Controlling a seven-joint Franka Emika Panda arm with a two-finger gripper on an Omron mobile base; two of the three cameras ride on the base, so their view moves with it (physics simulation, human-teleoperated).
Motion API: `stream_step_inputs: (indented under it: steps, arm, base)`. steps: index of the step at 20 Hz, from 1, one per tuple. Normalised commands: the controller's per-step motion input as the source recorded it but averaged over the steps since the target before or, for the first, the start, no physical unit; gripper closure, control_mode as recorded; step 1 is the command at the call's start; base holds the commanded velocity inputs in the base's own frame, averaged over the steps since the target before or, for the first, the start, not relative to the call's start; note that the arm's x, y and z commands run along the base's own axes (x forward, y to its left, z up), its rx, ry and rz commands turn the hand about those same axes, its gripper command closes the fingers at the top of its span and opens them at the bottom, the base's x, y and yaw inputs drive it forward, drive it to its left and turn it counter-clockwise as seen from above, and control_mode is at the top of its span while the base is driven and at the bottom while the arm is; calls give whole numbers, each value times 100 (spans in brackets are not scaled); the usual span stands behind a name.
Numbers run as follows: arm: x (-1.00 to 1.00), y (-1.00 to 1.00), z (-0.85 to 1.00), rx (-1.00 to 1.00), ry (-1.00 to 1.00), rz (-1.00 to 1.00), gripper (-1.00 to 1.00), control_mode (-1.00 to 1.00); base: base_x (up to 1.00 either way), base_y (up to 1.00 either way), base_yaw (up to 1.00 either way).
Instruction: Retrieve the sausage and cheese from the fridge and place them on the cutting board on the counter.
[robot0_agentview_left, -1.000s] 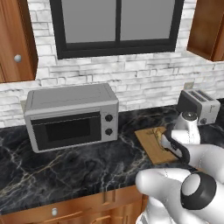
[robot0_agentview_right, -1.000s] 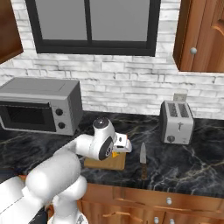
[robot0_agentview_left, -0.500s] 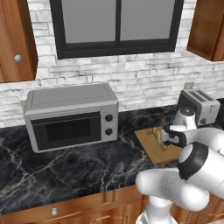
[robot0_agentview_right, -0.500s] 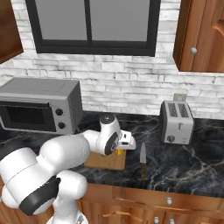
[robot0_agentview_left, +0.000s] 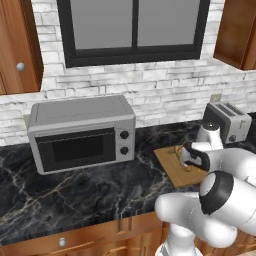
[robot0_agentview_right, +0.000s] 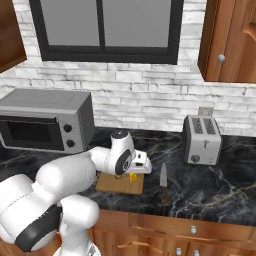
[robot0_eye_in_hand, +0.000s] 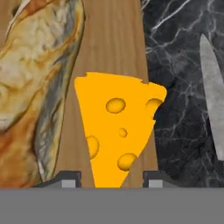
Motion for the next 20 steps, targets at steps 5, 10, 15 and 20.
stream_step_inputs:
  steps: [5, 10, 15, 20]
  arm:
    - [-49, -4, 31, 9, 0, -1, -100, -100]
    - [-50, -25, 99, 25, 0, -1, -100, -100]
    - [-51, 1, 100, 6, -7, -4, -100, -100]
    - [-45, 19, 100, 0, -11, -5, -100, -100]
  base:
    - [0, 0, 0]
    - [0, 0, 0]
    - [0, 0, 0]
    - [0, 0, 0]
